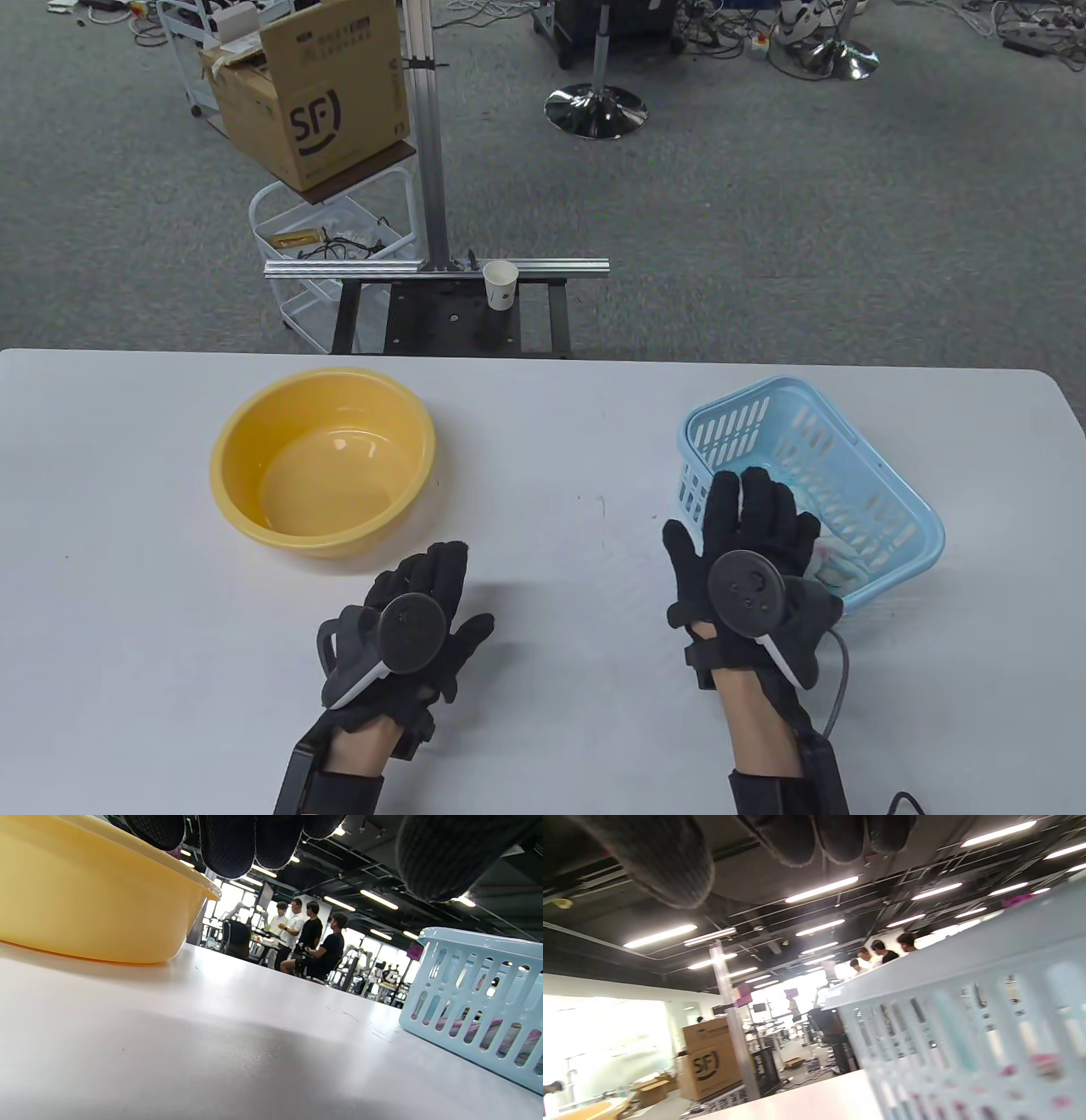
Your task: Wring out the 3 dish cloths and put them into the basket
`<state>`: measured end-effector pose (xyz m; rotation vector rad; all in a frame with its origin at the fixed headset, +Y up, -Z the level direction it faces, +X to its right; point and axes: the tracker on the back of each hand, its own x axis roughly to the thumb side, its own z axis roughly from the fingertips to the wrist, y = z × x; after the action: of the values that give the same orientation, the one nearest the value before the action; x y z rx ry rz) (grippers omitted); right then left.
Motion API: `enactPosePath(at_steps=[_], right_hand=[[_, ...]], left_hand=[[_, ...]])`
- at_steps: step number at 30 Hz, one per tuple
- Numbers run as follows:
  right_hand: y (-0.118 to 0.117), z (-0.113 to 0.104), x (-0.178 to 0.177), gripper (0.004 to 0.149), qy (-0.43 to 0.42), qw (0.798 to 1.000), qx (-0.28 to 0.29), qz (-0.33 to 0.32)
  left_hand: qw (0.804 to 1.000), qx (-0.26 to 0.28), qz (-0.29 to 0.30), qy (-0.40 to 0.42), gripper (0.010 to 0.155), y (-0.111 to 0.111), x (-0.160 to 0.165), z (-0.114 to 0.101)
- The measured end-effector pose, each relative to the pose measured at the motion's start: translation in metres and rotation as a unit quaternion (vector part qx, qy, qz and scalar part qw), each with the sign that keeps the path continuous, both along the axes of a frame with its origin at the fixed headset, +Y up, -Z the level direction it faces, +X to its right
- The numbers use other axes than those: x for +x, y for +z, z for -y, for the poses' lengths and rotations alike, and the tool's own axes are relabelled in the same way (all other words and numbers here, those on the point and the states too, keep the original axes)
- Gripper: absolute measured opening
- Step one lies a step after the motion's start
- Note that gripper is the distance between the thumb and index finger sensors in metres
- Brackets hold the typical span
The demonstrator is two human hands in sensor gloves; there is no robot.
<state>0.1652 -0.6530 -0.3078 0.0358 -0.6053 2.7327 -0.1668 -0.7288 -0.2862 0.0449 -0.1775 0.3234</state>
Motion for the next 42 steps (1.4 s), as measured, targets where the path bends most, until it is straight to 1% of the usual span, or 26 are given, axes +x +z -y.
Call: enactPosePath(at_steps=[2,5,10,14,17,18,19,20,22,23,29,42], right_hand=[[0.0,0.009,-0.012,0.078,0.003,1.0,0.004,-0.021],[0.001,0.027,-0.03,0.079,0.007,0.999,-0.003,-0.053],[0.0,0.061,-0.05,0.081,0.013,0.996,-0.034,-0.087],[-0.001,0.079,-0.054,0.082,0.018,0.992,-0.061,-0.107],[0.0,0.086,-0.056,0.083,0.029,0.99,-0.075,-0.119],[0.0,0.089,-0.057,0.083,0.03,0.988,-0.08,-0.125],[0.0,0.091,-0.057,0.083,0.03,0.988,-0.085,-0.128],[0.001,0.092,-0.057,0.083,0.027,0.987,-0.092,-0.133],[0.002,0.094,-0.058,0.083,0.03,0.986,-0.093,-0.137],[0.003,0.095,-0.058,0.084,0.029,0.985,-0.095,-0.143],[0.003,0.099,-0.061,0.085,0.038,0.98,-0.112,-0.157],[0.003,0.099,-0.062,0.085,0.039,0.981,-0.109,-0.158]], left_hand=[[1.0,0.002,-0.006,-0.001,0.093,-0.001,-0.003,0.0],[1.0,0.005,-0.013,0.003,0.092,-0.001,-0.006,-0.001],[1.0,0.009,-0.025,0.004,0.091,-0.001,-0.011,-0.002],[0.999,-0.001,-0.036,0.002,0.091,-0.004,-0.016,0.001],[0.999,-0.01,-0.044,0.002,0.092,-0.005,-0.02,0.003],[0.999,-0.016,-0.047,0.001,0.089,-0.006,-0.021,0.004],[0.999,-0.018,-0.05,0.001,0.092,-0.006,-0.022,0.005],[0.998,-0.022,-0.051,0.001,0.09,-0.006,-0.023,0.006],[0.998,-0.029,-0.056,0.001,0.094,-0.006,-0.025,0.007],[0.998,-0.034,-0.057,0.001,0.091,-0.006,-0.026,0.007],[0.997,-0.046,-0.061,-0.007,0.094,-0.006,-0.025,0.01],[0.997,-0.045,-0.065,-0.014,0.094,-0.006,-0.025,0.01]])
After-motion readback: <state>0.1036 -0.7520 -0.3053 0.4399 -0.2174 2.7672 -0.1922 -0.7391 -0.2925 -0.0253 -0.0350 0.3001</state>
